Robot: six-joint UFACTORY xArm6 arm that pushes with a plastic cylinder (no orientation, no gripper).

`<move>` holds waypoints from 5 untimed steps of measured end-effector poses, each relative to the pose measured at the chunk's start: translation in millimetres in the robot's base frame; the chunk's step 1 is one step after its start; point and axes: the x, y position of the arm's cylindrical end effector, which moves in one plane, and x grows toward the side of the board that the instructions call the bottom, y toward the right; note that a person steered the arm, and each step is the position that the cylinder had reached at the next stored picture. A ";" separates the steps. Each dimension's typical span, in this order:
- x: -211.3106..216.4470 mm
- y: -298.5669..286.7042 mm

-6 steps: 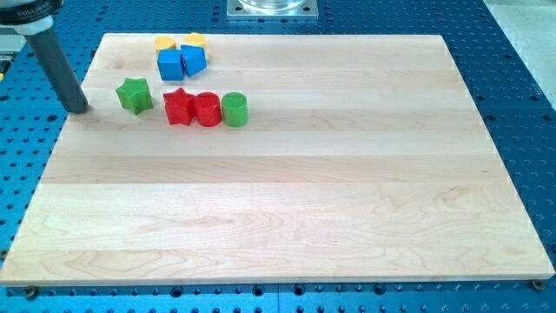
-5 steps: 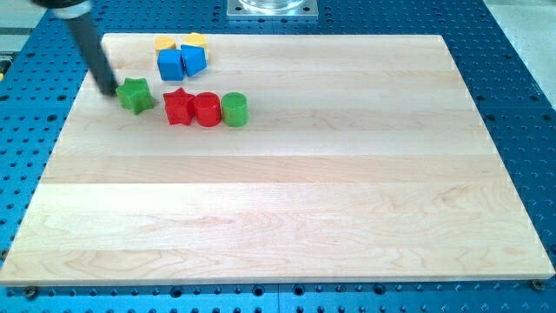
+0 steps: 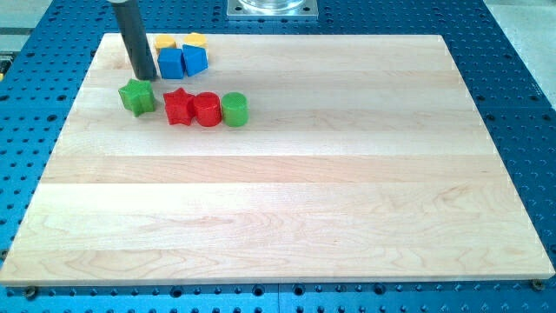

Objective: Push green star into red star

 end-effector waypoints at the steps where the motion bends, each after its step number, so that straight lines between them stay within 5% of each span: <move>1: 0.5 -19.1; 5: 53.9 -19.1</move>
